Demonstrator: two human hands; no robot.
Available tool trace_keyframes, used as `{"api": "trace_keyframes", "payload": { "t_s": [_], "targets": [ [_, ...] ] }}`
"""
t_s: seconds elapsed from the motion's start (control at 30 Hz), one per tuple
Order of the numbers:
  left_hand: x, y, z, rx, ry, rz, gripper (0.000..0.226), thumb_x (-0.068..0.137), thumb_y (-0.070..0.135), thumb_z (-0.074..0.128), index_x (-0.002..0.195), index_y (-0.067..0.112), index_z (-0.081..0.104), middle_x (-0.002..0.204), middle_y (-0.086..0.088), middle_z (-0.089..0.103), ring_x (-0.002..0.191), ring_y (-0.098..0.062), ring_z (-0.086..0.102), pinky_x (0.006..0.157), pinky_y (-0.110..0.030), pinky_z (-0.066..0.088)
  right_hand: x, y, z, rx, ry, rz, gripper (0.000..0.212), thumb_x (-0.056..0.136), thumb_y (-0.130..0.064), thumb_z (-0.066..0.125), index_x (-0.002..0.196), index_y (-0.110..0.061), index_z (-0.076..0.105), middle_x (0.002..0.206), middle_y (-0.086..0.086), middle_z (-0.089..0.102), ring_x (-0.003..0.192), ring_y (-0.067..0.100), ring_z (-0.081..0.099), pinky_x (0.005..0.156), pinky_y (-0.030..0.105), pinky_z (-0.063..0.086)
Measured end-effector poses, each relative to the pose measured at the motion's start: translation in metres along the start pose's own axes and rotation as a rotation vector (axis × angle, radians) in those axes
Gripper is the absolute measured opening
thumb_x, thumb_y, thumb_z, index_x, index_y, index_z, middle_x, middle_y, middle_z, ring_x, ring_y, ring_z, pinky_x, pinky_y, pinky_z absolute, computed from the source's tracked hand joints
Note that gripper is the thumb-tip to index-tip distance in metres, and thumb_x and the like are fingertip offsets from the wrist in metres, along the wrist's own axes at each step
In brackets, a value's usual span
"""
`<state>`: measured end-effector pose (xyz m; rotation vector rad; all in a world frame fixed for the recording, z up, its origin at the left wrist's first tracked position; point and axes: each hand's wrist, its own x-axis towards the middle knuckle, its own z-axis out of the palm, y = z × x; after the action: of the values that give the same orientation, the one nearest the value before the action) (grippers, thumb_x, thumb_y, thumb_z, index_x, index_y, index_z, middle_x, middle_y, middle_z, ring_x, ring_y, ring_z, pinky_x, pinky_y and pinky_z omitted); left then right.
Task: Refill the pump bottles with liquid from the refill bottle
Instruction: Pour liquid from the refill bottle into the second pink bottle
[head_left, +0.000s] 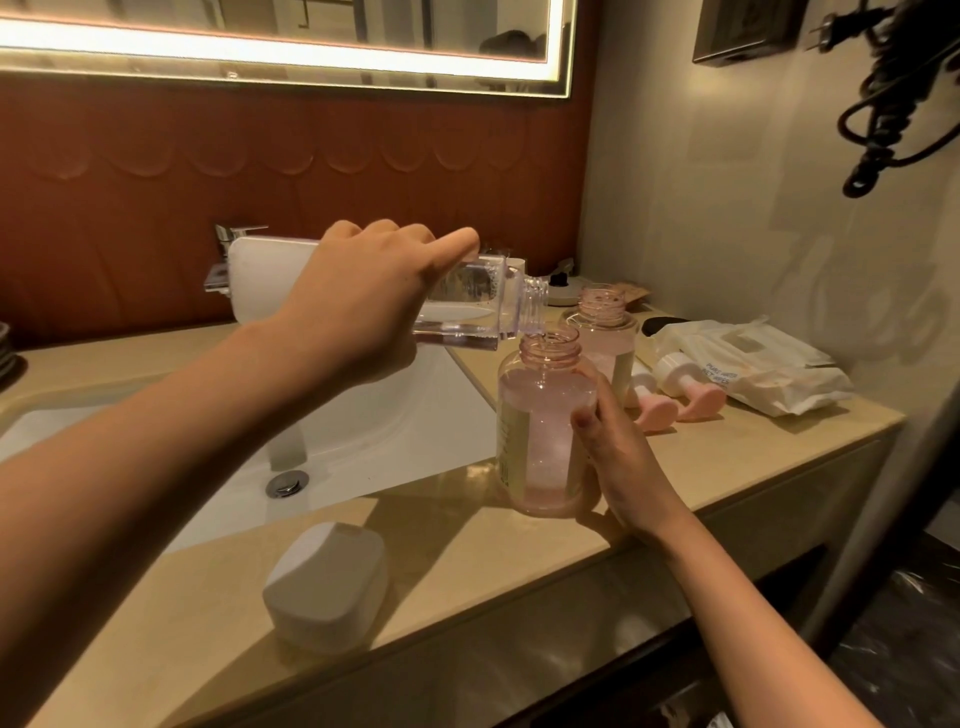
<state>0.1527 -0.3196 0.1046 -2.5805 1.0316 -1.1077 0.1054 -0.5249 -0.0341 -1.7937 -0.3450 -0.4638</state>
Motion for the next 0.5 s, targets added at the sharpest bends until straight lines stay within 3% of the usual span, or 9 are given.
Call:
{"api": "trace_keyframes", "payload": {
  "t_s": [0.17,0.3,0.4,0.5],
  "targets": [
    [-0.0002,-0.0001,-0.0014,-0.003,-0.012,0.001,0.073,0.074,0.002,0.066,0.137,0.020,0.034,0.103,-0.009,0.059,0.088,-0.027,0.053,0.074,-0.039,0.044,0.0010,0.0008,0.0005,-0.012,0.001,-0.019,0.092,0.068,-0.085,0.042,0.141,-0.030,0.030,0.138,-0.015,0.047,0.129,0.003,0.043,0.106,0.028,0.038],
    [-0.0001,0.0006,-0.0018,0.003,-0.015,0.002,0.072,0.074,0.002,0.065,0.136,0.020,0.033,0.102,-0.009,0.059,0.088,-0.026,0.053,0.074,-0.038,0.044,0.0008,-0.0001,0.0004,0.001,-0.001,-0.015,0.085,0.067,-0.085,0.042,0.137,-0.038,0.031,0.135,-0.019,0.048,0.127,0.000,0.044,0.103,0.022,0.040],
    [0.0003,0.0007,-0.0025,0.006,-0.014,0.005,0.071,0.073,0.002,0.065,0.135,0.020,0.034,0.101,-0.009,0.059,0.087,-0.027,0.053,0.072,-0.038,0.043,0.0001,-0.0012,0.0002,0.003,0.003,-0.007,0.077,0.066,-0.086,0.041,0.132,-0.046,0.031,0.129,-0.033,0.048,0.125,-0.005,0.043,0.100,0.014,0.038],
    [0.0008,0.0002,-0.0029,0.017,-0.010,0.006,0.071,0.074,0.002,0.064,0.135,0.021,0.034,0.101,-0.008,0.058,0.087,-0.026,0.052,0.070,-0.036,0.040,0.0003,-0.0009,-0.0004,0.001,0.004,-0.002,0.078,0.066,-0.086,0.041,0.132,-0.046,0.031,0.129,-0.035,0.047,0.126,-0.006,0.042,0.102,0.014,0.037]
  ]
}}
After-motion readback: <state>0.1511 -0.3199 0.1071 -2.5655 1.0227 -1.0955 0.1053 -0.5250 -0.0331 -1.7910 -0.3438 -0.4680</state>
